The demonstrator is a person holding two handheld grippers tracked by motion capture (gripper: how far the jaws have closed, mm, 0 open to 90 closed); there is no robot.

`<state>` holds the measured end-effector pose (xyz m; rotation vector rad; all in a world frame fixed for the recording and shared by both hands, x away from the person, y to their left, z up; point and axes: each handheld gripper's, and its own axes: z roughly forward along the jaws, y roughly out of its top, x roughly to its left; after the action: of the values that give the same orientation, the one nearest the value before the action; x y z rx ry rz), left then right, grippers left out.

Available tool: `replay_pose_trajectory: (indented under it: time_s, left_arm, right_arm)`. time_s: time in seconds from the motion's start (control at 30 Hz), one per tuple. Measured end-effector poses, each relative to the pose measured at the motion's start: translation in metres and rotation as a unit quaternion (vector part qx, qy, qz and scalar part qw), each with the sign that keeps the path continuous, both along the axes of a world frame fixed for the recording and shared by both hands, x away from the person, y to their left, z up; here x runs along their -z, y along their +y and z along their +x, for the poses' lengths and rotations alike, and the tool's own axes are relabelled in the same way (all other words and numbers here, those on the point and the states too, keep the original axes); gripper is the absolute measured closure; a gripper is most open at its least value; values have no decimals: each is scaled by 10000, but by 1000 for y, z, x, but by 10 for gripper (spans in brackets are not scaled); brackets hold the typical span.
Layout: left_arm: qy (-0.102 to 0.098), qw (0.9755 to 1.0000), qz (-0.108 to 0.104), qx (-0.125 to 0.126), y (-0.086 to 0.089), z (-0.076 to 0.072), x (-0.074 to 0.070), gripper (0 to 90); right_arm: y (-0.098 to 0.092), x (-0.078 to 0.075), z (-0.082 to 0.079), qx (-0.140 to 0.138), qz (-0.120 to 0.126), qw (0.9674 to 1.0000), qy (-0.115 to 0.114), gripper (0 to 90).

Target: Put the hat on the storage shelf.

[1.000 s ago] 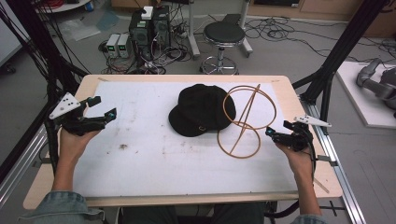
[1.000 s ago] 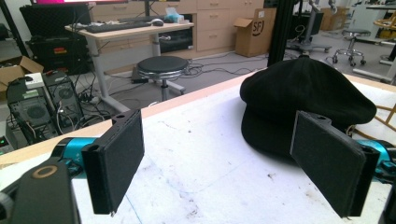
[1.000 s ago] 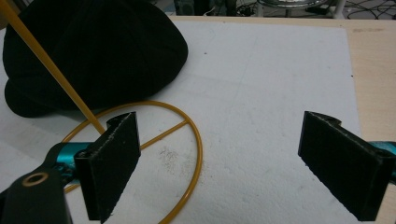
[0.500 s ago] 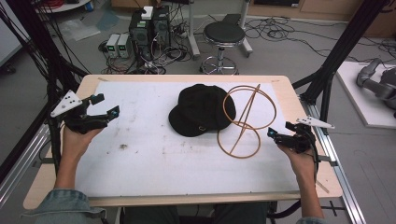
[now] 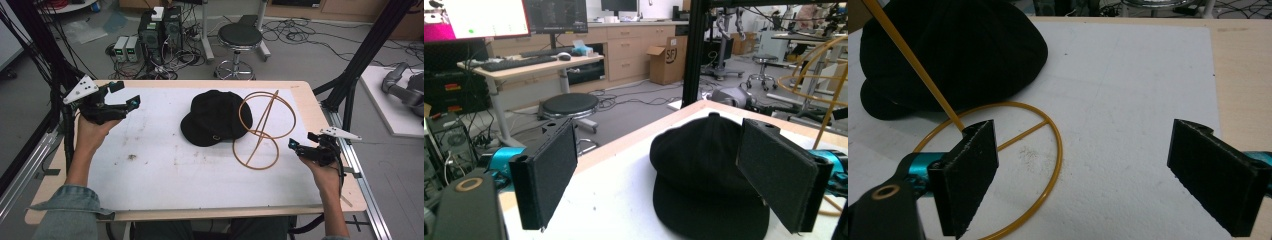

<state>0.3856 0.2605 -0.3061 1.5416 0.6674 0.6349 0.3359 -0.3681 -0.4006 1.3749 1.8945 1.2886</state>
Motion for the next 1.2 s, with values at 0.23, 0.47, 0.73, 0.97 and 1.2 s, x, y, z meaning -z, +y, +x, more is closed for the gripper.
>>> replay_pose_trajectory:
  time_s: [0.23,0.47,0.73,0.97,1.2]
  left_arm:
    - [-77,9999,-50,88,-14,11,-11,172]
    - [-44,9996,71,251,-34,28,-25,172]
    - [-69,9987,239,439,-64,50,-39,172]
    - [-123,9975,275,639,-93,67,-41,172]
    - [-121,9964,192,811,-122,83,-41,171]
  right_arm:
    - [0,-2,-1,-2,45,10000,-24,128]
    - [1,-2,-1,-27,66,10000,8,127]
    - [1,0,0,-65,70,10000,26,127]
    - [-2,-1,-1,-84,123,9999,7,127]
    - [-3,0,-1,-77,155,9998,17,127]
